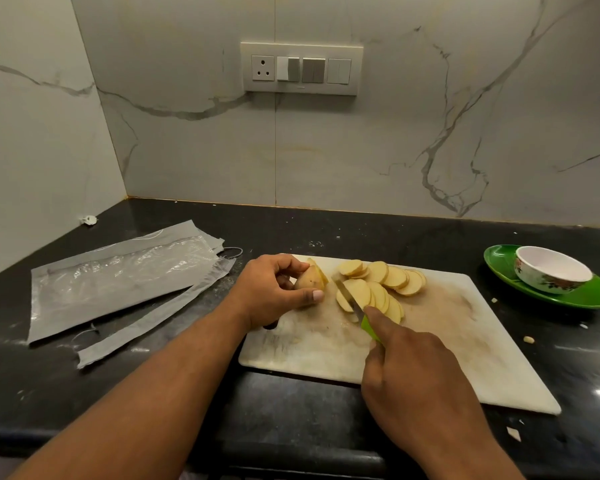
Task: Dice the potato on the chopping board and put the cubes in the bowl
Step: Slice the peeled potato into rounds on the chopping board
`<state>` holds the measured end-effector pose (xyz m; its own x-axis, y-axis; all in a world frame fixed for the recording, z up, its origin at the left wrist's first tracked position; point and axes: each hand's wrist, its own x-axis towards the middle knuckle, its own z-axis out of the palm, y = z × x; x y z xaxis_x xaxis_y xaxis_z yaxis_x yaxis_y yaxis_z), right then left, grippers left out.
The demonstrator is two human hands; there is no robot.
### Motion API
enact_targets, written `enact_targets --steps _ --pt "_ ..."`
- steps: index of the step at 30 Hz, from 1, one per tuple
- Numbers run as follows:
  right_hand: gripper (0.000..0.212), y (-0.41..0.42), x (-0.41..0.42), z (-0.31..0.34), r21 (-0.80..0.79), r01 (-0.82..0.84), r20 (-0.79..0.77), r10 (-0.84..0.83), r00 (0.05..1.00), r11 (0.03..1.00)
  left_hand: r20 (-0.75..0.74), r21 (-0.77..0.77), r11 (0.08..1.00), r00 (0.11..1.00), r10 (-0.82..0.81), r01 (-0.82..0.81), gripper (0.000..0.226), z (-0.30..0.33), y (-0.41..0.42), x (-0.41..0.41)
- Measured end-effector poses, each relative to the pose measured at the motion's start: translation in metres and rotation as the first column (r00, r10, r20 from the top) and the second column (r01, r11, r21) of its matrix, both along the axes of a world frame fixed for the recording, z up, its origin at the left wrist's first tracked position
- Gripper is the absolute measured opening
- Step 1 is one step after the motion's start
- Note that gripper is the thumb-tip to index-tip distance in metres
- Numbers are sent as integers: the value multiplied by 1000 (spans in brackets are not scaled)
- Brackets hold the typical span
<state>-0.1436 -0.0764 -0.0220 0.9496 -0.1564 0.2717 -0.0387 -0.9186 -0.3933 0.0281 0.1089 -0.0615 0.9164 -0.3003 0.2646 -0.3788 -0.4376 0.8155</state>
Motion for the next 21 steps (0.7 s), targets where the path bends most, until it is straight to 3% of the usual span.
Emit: enact_targets --steps 13,21 --pt "57 15 17 6 -45 -4 57 6 998 999 -15 10 1000 1000 -26 26 51 3 1 0" --pt "56 -7 18 15 -31 108 32 -107 994 994 -23 -13 1000 999 -24 24 49 2 1 2"
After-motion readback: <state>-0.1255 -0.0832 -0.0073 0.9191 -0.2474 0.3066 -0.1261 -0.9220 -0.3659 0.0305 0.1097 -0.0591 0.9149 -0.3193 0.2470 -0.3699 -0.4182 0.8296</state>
